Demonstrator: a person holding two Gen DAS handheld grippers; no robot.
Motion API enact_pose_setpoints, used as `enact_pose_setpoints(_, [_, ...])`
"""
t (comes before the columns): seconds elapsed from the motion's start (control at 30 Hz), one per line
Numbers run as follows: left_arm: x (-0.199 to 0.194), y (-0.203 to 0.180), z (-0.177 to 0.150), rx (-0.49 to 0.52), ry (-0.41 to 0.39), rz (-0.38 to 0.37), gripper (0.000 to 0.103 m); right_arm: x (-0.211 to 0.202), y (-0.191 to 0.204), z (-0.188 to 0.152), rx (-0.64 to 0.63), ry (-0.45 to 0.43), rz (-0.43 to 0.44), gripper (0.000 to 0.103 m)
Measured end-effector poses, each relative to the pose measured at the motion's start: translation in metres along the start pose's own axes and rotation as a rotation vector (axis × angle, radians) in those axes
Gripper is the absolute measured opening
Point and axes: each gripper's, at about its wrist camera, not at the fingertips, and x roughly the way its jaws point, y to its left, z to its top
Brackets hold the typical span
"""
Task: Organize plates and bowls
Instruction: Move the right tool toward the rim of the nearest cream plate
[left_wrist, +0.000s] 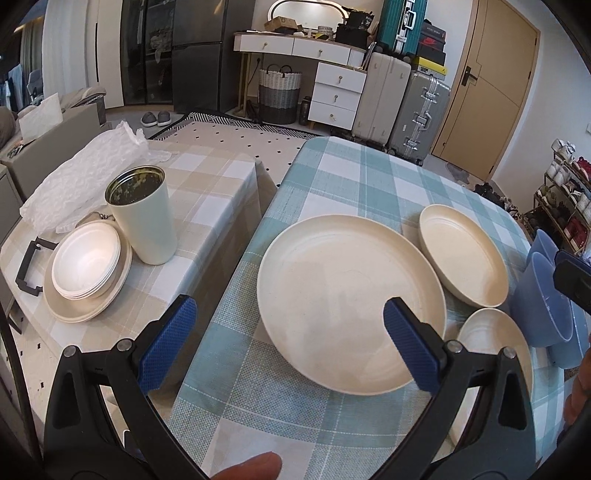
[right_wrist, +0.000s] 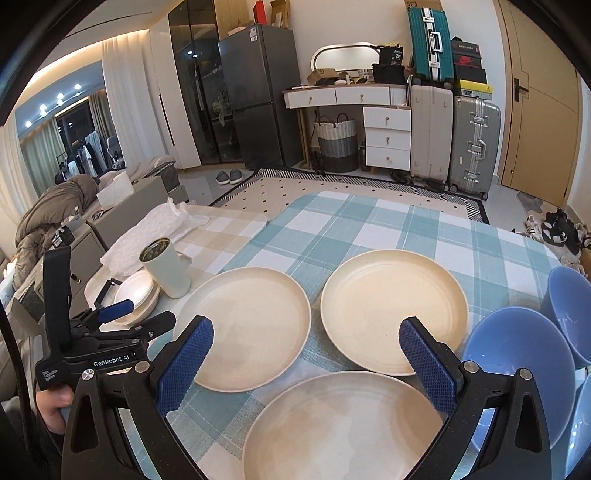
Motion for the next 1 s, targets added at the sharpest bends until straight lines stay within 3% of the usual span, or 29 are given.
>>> enact_pose_setpoints(0.5, [0.041, 0.012, -0.007, -0.033, 0.070, -0.001, 0.101, 0.070, 0.002, -0.005, 0.018, 0.105, 0.028, 0.103])
enact_pose_setpoints(0.7, [0.057, 0.015, -0.012, -0.056, 0.116, -0.039, 0.099, 0.092, 0.000, -0.010, 0.043, 0.151, 0.056, 0.102])
enact_pose_setpoints(1.0, [0.075, 0.020, -0.021, -0.092, 0.160, -0.062, 0.093, 0.122, 0.005, -0.020, 0.060, 0.223, 0.113, 0.086])
